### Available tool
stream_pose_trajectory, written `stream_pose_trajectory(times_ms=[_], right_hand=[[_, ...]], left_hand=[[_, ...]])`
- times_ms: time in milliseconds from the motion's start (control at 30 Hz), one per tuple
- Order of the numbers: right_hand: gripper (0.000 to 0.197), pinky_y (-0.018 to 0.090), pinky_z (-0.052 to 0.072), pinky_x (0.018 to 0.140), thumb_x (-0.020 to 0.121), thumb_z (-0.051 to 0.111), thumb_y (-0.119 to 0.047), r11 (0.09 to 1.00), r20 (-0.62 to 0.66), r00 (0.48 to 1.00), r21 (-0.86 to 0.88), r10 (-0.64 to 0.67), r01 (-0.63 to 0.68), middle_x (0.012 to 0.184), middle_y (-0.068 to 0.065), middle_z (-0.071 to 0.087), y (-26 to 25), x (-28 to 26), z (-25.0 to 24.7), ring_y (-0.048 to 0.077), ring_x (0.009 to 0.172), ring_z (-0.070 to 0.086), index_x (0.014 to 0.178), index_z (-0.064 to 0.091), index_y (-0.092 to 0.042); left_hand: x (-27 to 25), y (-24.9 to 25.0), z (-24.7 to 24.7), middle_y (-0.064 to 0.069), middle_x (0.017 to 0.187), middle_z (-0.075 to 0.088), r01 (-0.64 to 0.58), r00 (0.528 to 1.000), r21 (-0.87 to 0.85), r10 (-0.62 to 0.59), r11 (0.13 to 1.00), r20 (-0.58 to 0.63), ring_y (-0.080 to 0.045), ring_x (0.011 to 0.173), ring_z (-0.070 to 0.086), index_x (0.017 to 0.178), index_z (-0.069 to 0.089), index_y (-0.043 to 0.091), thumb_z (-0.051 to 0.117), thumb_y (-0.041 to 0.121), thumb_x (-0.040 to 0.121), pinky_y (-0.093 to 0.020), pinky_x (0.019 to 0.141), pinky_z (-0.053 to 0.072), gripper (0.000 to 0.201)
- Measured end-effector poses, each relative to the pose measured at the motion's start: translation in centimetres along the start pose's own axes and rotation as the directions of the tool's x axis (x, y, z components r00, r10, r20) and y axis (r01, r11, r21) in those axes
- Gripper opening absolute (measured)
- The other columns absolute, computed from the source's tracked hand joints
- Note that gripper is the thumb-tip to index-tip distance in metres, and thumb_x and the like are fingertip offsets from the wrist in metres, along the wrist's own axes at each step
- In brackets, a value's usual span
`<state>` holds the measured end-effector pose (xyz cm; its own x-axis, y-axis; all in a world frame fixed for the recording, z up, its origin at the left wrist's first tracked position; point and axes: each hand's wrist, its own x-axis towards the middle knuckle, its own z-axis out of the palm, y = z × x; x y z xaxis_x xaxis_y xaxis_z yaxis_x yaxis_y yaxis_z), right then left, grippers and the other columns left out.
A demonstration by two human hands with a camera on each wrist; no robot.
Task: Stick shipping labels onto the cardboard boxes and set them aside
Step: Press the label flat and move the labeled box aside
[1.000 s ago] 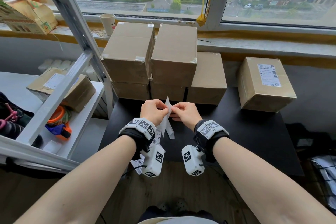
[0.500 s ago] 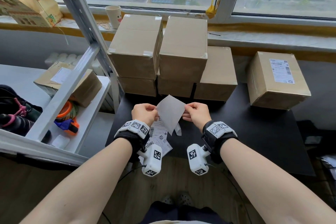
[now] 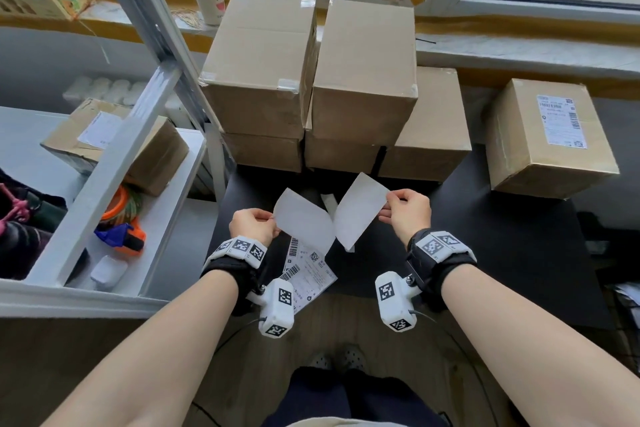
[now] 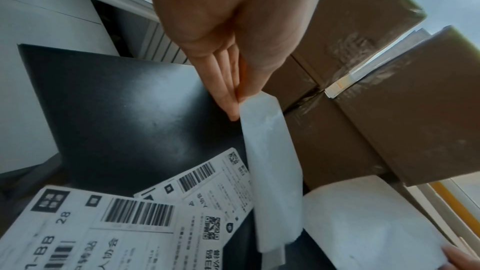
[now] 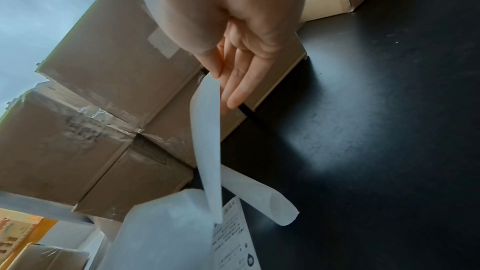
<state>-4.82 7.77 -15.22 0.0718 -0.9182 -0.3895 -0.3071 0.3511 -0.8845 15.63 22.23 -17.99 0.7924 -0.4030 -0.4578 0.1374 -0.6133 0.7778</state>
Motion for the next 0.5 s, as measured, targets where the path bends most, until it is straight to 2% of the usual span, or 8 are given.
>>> stream_pose_trajectory(times_ms=[133, 200, 367, 500], right_hand=[[0.012, 0.018, 0.056, 0.055, 0.093, 0.051, -0.010, 0.999, -0.053, 0.999, -0.038, 0.007, -0.009, 0.081, 0.011, 0.065, 0.4, 0.4, -0.3, 0.014, 0.063, 0.065, 0.091, 0.063, -0.007], [0.014, 0.020, 0.057, 0.057, 0.093, 0.051, -0.010, 0.999, -0.054, 0.998, -0.039, 0.012, -0.014, 0.078, 0.010, 0.064, 0.7, 0.5, -0.3, 0.016, 0.063, 0.066, 0.091, 0.064, -0.005], [0.014, 0.027, 0.059, 0.066, 0.093, 0.051, -0.011, 0.998, -0.026, 0.999, -0.034, 0.048, -0.049, 0.077, 0.009, 0.064, 1.1, 0.6, 0.2, 0.017, 0.066, 0.067, 0.094, 0.064, -0.004], [0.011, 0.028, 0.058, 0.066, 0.094, 0.052, -0.011, 0.998, 0.001, 0.999, -0.040, 0.049, -0.049, 0.086, 0.014, 0.067, 1.0, 0.3, 0.6, 0.017, 0.067, 0.067, 0.092, 0.062, -0.006]], left_hand=[[0.8, -0.4, 0.3, -0.002, 0.050, 0.065, 0.015, 1.000, 0.048, -0.015, 0.999, -0.013, -0.025, 0.064, 0.071, 0.057, 0.064, 0.021, 0.067, 0.002, 0.075, -0.040, 0.079, 0.059, 0.027], [1.4, -0.7, 0.6, 0.002, 0.044, 0.063, 0.019, 1.000, 0.087, -0.018, 0.996, -0.011, -0.025, 0.065, 0.071, 0.055, 0.063, 0.022, 0.067, 0.002, 0.074, -0.040, 0.078, 0.059, 0.028], [2.6, -1.5, 1.1, -0.006, 0.065, 0.070, -0.002, 1.000, 0.182, -0.003, 0.983, 0.024, -0.027, 0.074, 0.071, 0.058, 0.066, 0.022, 0.065, 0.008, 0.074, -0.039, 0.078, 0.059, 0.021], [2.1, -1.0, 1.2, -0.010, 0.080, 0.074, -0.022, 0.998, 0.260, 0.007, 0.965, 0.057, -0.028, 0.085, 0.070, 0.080, 0.073, 0.016, 0.065, 0.013, 0.076, -0.036, 0.084, 0.056, 0.010]])
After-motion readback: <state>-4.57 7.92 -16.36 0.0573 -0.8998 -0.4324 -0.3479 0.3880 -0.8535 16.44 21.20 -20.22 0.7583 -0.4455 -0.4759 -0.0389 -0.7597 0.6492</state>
